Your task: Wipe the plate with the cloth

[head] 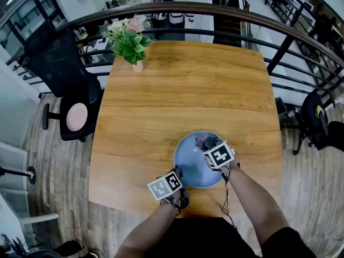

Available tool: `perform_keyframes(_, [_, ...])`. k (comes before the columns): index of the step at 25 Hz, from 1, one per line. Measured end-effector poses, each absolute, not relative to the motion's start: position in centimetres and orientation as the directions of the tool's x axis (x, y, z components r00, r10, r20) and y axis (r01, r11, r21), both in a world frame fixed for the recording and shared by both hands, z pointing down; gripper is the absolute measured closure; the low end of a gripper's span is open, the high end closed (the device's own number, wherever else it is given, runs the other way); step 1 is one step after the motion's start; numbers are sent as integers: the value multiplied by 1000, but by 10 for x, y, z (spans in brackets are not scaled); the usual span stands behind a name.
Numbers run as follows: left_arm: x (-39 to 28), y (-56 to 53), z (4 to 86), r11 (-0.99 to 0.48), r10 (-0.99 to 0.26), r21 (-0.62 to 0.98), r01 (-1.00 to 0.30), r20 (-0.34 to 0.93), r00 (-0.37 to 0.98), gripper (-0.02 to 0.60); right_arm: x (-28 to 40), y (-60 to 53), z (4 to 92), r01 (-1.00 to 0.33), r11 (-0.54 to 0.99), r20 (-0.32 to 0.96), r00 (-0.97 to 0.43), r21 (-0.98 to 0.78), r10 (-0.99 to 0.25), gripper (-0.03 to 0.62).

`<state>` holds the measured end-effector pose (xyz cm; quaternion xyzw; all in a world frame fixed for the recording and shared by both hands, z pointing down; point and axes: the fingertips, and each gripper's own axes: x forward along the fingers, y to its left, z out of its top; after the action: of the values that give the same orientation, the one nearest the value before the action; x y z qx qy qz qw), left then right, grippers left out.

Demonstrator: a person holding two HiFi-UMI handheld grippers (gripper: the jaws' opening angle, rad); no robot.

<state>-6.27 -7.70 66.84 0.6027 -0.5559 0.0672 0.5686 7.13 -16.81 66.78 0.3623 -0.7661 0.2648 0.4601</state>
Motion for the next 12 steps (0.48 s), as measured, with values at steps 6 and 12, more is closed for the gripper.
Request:
perform_keyframes(6, [-63,-77,669,267,-594,609,-747,715,369,552,91,-177,668,-805,594,910,-236,13,-341,522])
perform_keyframes(12, [-64,-78,668,269,-597,606,-748,714,364,552,102,-182,661,-830,556,890,-216,50,-402,522])
